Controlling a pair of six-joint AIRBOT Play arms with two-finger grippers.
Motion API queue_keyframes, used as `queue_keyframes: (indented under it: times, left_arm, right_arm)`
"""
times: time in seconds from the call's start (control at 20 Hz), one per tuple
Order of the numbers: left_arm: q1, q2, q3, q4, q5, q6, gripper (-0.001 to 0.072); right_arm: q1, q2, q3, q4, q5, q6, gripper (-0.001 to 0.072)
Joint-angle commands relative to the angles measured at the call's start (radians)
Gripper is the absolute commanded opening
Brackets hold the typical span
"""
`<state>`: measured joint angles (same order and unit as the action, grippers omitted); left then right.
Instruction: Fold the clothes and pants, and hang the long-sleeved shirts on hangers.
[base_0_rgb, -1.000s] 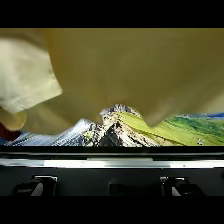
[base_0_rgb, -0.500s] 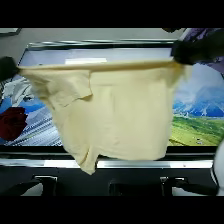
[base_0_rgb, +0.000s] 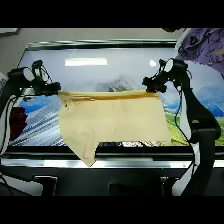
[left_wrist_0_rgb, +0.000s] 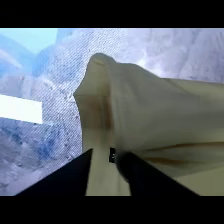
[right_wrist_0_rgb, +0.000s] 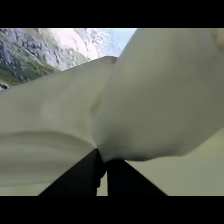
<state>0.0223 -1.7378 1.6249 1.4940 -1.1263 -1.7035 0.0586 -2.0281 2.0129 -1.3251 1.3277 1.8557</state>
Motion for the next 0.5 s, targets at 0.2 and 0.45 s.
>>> queue_keyframes:
  times: [0.2, 0.45]
  left_arm:
    - [0.065, 0.078, 0.019, -0.020, -0.137, 0.014, 0.0544]
    - [0.231, 0.328, -0.159, -0.033, -0.245, 0.043, 0.0543]
  right_arm:
    - [-0.062, 0.040, 0.001, 0.103, 0.185, -0.187, 0.0517]
    - [-0.305, 0.293, -0.221, 0.308, 0.248, -0.408, 0.0470]
